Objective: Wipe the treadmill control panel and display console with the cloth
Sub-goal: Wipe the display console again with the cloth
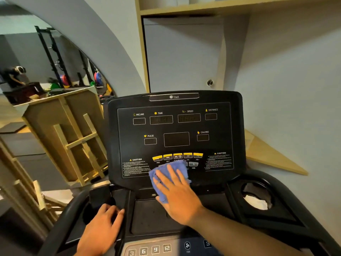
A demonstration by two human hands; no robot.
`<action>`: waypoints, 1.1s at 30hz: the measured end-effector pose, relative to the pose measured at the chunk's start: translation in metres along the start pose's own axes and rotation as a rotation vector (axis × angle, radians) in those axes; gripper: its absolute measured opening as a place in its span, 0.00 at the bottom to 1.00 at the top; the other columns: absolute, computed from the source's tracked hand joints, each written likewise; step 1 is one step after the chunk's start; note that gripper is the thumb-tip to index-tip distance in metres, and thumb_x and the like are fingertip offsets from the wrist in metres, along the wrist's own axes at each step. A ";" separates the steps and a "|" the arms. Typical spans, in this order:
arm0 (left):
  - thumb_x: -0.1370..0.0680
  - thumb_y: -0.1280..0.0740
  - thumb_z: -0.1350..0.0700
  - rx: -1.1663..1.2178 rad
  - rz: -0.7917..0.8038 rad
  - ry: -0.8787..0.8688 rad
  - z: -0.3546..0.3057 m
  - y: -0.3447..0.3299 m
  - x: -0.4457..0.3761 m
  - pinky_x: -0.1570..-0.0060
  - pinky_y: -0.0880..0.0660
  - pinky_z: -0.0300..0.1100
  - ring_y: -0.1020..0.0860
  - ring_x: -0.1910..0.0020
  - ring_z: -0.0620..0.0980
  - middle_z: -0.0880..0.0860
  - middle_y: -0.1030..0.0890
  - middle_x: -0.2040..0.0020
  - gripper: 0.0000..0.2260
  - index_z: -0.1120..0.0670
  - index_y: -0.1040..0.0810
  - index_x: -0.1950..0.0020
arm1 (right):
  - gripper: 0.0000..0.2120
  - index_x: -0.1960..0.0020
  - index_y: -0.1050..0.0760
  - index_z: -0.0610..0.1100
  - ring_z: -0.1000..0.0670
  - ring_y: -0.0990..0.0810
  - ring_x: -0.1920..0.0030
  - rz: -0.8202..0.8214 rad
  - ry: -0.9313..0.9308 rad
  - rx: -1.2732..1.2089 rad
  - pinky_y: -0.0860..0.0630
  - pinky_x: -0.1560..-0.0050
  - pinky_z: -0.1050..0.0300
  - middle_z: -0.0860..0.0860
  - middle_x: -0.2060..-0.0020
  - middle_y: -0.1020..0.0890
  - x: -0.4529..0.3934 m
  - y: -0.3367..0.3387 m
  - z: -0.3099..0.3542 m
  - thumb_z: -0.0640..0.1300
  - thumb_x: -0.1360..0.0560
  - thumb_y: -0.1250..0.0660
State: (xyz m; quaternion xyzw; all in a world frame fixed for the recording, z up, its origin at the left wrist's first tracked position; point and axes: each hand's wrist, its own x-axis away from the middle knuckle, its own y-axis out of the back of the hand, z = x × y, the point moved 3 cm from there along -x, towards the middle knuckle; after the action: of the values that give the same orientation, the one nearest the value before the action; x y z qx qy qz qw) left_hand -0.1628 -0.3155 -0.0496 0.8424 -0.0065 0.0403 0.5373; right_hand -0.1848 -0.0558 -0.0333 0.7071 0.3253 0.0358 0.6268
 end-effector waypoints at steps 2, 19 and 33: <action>0.17 0.43 0.37 -0.003 -0.013 -0.021 0.002 -0.001 0.001 0.50 0.29 0.44 0.25 0.51 0.43 0.42 0.28 0.45 0.14 0.43 0.22 0.46 | 0.28 0.22 0.36 0.49 0.41 0.51 0.19 0.033 0.152 -0.032 0.52 0.23 0.40 0.51 0.21 0.39 -0.018 0.004 0.001 0.60 0.18 0.47; 0.17 0.44 0.36 0.023 -0.050 -0.065 0.011 -0.006 0.001 0.52 0.25 0.44 0.22 0.54 0.44 0.43 0.30 0.51 0.17 0.46 0.25 0.54 | 0.22 0.27 0.31 0.55 0.47 0.52 0.19 0.138 0.557 -0.029 0.59 0.21 0.48 0.57 0.21 0.39 -0.065 0.033 -0.021 0.60 0.17 0.48; 0.18 0.45 0.36 0.039 -0.053 -0.065 0.012 -0.007 0.002 0.53 0.27 0.40 0.23 0.54 0.42 0.41 0.29 0.50 0.16 0.44 0.25 0.53 | 0.26 0.23 0.36 0.52 0.47 0.51 0.19 0.053 0.569 0.062 0.52 0.21 0.45 0.52 0.20 0.41 -0.079 0.034 -0.033 0.60 0.17 0.47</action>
State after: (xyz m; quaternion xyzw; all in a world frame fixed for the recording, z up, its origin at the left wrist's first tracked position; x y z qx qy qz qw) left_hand -0.1600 -0.3232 -0.0603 0.8534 -0.0008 -0.0013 0.5213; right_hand -0.2479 -0.0679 0.0332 0.6956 0.4706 0.2390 0.4874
